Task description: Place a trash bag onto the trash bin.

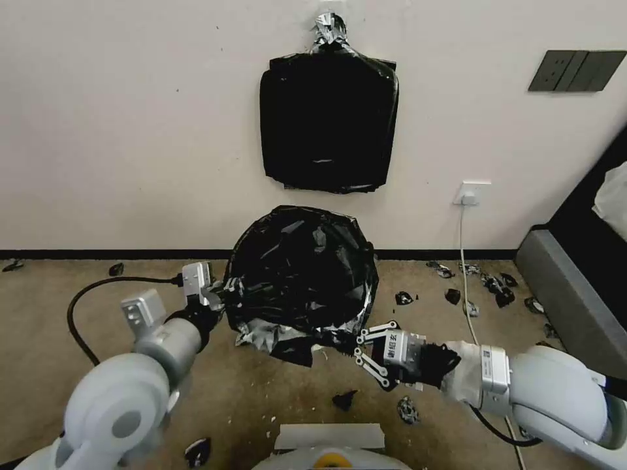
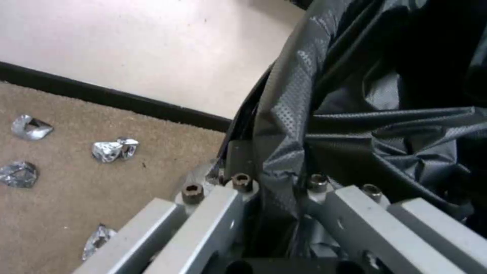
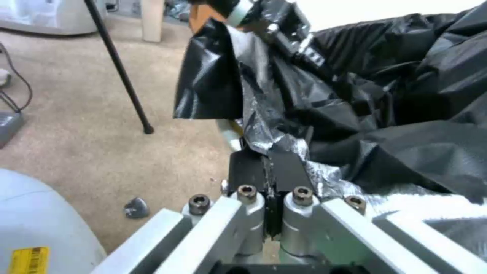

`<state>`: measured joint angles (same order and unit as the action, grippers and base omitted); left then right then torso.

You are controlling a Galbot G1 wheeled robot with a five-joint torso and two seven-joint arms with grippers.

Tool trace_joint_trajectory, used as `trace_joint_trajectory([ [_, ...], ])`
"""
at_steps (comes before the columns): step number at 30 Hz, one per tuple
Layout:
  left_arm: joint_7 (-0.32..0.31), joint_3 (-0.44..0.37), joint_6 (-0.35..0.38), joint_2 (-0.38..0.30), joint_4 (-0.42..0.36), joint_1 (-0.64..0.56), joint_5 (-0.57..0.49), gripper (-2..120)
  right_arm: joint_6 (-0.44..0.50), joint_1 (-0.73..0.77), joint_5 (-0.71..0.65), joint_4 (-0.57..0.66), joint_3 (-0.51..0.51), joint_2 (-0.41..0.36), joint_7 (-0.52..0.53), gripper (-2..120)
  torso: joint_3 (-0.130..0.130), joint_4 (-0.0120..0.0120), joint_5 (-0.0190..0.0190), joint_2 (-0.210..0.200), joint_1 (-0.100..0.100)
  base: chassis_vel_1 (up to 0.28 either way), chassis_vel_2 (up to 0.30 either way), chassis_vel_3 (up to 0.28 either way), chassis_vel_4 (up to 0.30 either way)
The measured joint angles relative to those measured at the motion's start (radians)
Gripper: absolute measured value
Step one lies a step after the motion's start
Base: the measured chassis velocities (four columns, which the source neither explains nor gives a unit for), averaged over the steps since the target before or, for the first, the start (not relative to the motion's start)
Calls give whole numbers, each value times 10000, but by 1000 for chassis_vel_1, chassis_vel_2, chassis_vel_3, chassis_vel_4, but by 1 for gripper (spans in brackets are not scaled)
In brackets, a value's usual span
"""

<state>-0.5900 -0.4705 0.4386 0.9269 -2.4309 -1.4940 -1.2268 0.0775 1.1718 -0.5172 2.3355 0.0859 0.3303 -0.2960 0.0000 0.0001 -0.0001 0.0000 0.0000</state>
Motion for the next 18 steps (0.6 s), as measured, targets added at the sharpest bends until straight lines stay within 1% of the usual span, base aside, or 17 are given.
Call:
trace_joint_trajectory([
  [1,-361,11,46,0,-80,100,-314,4,46,53,182,26,69,20,-66,0,0,0,0,0,0,0,0,0,0],
  [2,-513,26,65,-1,-117,146,-453,4,64,74,268,32,90,28,-94,0,0,-1,1,0,0,0,0,0,0],
  [3,-1010,117,123,0,-265,325,-935,4,162,182,807,34,191,76,-278,0,0,-1,0,0,0,0,0,0,0],
  [4,-1295,165,151,0,-355,447,-1238,4,262,232,1223,-14,255,148,-404,0,0,-3,-1,0,0,0,0,0,0],
  [5,-1295,165,151,0,-355,447,-1238,4,262,232,1223,-14,255,148,-404,0,0,-3,-1,0,0,0,0,0,0],
  [7,-1533,162,195,-40,-420,507,-1509,4,337,261,1657,-220,329,321,-478,0,0,-2,2,0,0,0,0,0,0],
  [11,-1600,41,308,-101,-482,380,-1737,4,323,261,1806,-581,368,609,-254,0,0,-1,0,0,0,0,0,0,0],
  [12,-1639,-12,372,-86,-573,236,-1801,4,282,259,1966,-905,379,835,-63,0,0,-1,1,0,0,0,0,0,0],
  [13,-1639,-12,372,-86,-573,236,-1801,4,282,259,1966,-905,379,835,-63,0,0,-1,1,0,0,0,0,0,0],
  [15,-1785,10,471,23,-689,35,-1819,4,241,227,2556,-1474,401,1172,89,0,-1,-2,1,0,0,0,0,0,0],
  [16,-1785,10,471,23,-689,35,-1819,4,241,227,2556,-1474,401,1172,89,0,-1,-2,1,0,0,0,0,0,0],
  [18,-1870,53,525,93,-708,-122,-1803,4,129,212,2870,-1905,408,1434,177,0,0,-1,0,0,0,0,0,0,0],
])
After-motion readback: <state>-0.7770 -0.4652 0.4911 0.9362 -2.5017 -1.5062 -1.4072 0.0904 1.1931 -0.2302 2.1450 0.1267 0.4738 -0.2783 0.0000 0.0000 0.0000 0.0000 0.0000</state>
